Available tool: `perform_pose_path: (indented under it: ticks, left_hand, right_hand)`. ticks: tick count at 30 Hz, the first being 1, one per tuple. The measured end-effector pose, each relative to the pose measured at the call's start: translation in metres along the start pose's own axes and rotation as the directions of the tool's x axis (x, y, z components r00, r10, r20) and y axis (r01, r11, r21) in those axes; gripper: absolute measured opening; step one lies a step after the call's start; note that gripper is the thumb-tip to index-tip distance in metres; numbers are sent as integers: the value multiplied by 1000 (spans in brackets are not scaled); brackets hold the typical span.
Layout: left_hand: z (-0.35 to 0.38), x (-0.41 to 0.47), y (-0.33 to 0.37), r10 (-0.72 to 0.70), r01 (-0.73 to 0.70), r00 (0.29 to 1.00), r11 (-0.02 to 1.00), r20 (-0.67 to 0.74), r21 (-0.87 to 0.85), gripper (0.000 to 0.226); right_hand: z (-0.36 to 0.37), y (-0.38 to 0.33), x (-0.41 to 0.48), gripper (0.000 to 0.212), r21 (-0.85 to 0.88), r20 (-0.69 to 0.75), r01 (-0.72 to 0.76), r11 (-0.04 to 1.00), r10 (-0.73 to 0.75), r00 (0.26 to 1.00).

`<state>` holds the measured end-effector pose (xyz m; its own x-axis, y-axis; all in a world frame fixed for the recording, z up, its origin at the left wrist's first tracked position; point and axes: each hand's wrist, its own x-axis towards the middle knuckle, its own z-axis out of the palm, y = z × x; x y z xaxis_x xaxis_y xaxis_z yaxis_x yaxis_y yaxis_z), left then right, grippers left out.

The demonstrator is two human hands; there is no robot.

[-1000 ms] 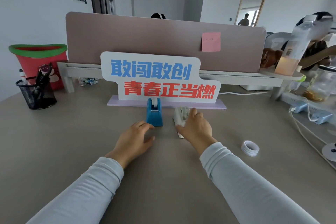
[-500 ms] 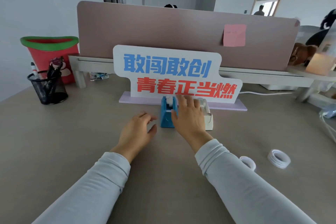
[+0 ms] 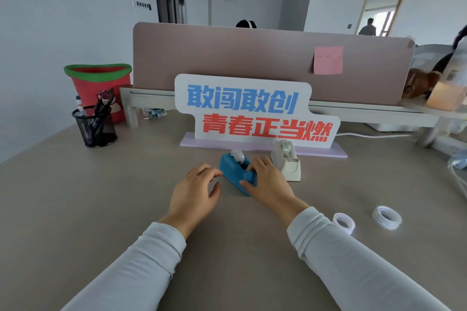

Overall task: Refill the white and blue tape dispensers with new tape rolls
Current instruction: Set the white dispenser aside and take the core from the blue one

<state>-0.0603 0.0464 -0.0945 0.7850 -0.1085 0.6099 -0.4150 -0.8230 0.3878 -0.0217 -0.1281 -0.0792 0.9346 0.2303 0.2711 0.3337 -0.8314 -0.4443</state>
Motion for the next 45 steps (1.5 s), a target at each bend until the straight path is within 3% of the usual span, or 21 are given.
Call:
perform_pose_path:
  ticks: [7,12,16,20,25,32,36,40,45]
  left_hand:
    - [-12,-23,21,47,-46,999,997,10,-70,35]
    - [-8,-35,41,-49,126,958,956,281,-264,63]
    - [-4,-40,51,30,107,914,944,404,-312,67]
    - [-4,-42,55,52,82,919,945,392,-317,60]
    - [-6,-41,54,48,97,912,940,407,-328,53]
    - [-6,-40,54,59,81,911,945,408,-317,49]
    - [-6,-41,54,75,60,911,949,406,-309,49]
    - [-10,-40,62,87,27,967,899,238,-436,55]
    - [-16,-39,81,21,63,992,786,128,-614,33]
  right_hand:
    - [-30,27,-61,20,241,87,95,966,-119,989]
    - [-50,40,-91,28,300,171,66,952,-121,978]
    - [-60,46,-103,26,307,210,51,950,-120,970]
    - [-66,36,-106,13,251,167,88,964,-132,977]
    - [-50,3,-96,25,138,56,200,970,-209,976]
    - [-48,4,-95,13,218,9,192,957,-199,980]
    - [-47,1,-97,8,333,-92,178,926,-156,983]
    - [-49,-1,-97,8,399,-118,189,897,-155,981]
    - [-55,-2,-101,10,414,-165,237,879,-184,969]
